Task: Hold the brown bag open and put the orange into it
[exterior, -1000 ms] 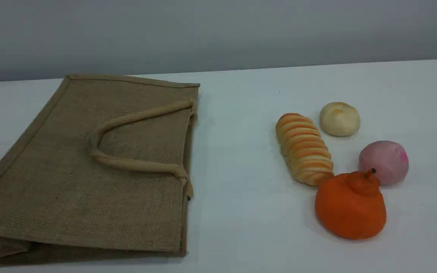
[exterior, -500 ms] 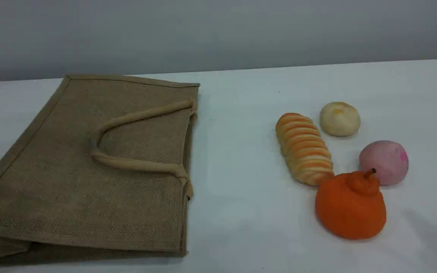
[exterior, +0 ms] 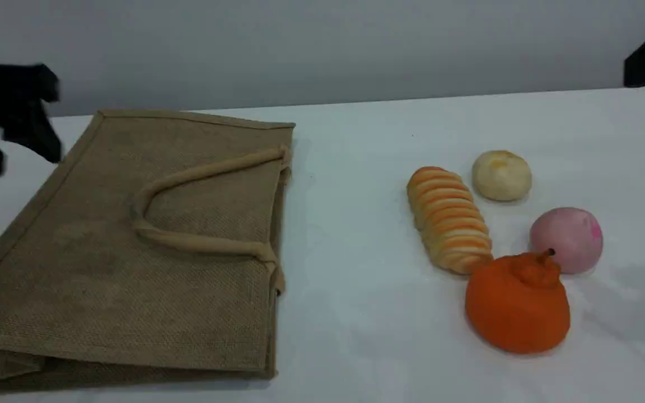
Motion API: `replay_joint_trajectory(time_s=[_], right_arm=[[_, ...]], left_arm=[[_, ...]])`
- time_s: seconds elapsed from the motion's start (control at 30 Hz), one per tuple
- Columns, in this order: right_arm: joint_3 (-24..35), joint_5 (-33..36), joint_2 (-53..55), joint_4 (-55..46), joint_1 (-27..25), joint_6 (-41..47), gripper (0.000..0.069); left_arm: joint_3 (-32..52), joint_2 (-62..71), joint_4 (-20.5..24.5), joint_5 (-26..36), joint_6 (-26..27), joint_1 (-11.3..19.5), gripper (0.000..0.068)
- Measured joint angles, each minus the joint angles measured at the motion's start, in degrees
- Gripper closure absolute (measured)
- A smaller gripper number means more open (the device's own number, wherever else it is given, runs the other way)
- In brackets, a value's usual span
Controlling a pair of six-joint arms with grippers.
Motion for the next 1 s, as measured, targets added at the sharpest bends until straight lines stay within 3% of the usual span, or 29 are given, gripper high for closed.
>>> replay_joint_trajectory(time_s=[0.23,0.6,1.0], right_arm=[[-3.0,3.2,2.1,7.1,0.1,-6.9,0.0218],[-3.5,3.0,4.3,7.7,0.1,-9.0,0.0218],[-3.5,2.8,4.5,14.2,0.1,-15.2,0.0218]], left_arm=[[-4.8,8.7,-0.6,-0.7,0.1,-1.5,0.0218],[-10.6,16.8,-1.8,-0.8,0.0,-3.4,0.0218],[-11.3,23.8,-2.1,-3.1,-0.2,-4.0,0.0218]])
